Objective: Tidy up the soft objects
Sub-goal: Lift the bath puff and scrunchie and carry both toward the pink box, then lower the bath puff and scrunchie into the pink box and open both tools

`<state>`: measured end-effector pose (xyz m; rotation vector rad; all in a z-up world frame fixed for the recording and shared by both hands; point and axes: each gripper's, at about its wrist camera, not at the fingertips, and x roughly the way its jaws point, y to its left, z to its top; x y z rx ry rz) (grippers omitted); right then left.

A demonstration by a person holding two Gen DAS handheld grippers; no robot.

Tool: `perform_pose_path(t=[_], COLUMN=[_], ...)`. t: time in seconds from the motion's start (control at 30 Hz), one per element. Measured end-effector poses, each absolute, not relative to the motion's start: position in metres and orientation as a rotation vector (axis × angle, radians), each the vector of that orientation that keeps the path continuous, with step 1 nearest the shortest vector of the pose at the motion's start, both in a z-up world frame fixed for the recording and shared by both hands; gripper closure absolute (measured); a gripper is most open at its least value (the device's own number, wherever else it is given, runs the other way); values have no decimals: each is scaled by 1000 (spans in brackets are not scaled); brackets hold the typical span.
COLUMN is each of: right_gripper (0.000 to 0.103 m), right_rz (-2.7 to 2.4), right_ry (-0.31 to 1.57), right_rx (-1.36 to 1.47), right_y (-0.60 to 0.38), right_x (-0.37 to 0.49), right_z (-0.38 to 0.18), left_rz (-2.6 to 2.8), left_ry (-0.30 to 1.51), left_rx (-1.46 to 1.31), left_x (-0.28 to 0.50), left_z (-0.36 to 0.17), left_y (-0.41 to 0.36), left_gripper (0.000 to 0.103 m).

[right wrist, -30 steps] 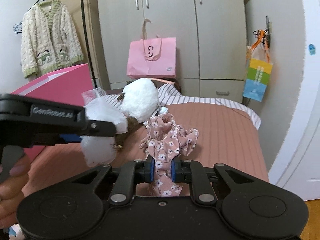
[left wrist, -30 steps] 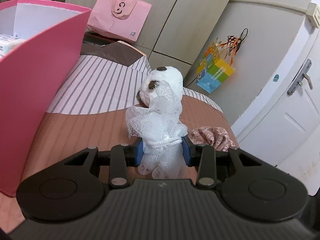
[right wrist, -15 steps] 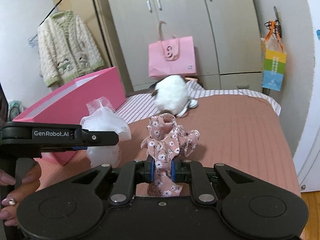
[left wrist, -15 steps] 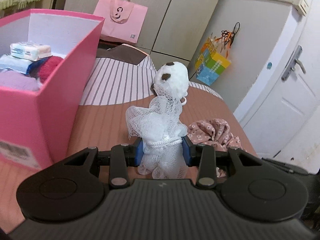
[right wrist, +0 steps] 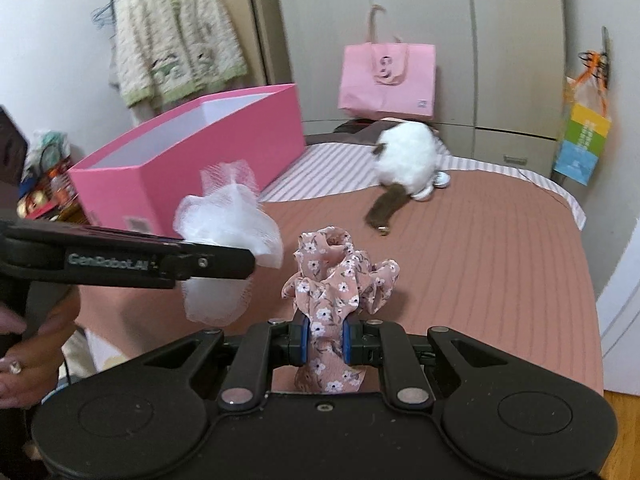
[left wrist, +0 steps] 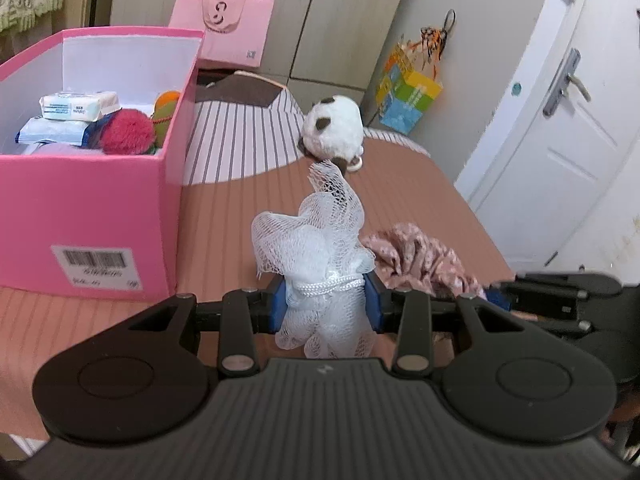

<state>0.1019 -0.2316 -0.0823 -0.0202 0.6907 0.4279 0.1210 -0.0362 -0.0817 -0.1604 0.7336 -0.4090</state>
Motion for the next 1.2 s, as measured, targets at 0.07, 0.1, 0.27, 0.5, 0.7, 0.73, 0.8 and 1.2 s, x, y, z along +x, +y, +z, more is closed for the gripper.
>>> perform_pose_path(t=[0.07, 0.1, 0.27, 0.5, 0.7, 0.73, 0.8, 1.2], right_gripper=[85, 85, 85, 85, 85, 85, 85, 85], right_rz=[447, 456, 500, 639, 762, 777, 814, 810], right_ry=[692, 696, 711, 730, 771, 772, 762, 532], right_rx=[-33, -39, -56, -44, -45, -40, -24, -46], right_y=[-228, -226, -219, -208, -181, -177, -167, -113], right_x=[98, 95, 86, 89, 97, 98, 101, 136], right_z=[-78, -76, -63, -28, -10, -9, -4, 33], left_rz=[-411, -413, -438, -492, -448, -439, -427, -379], left_ry=[750, 756, 794, 860, 838, 820, 767, 556], left_rx=[-148, -144, -131, -262, -255, -243, -214, -168], left_x=[116, 113, 101, 92, 80, 77, 70, 95], left_z=[-79, -77, -65, -55, -34, -28, -14, 29], left_y=[-32, -29, -13, 34, 73, 77, 84, 110], left_gripper=[65, 65, 65, 65, 65, 65, 65, 65])
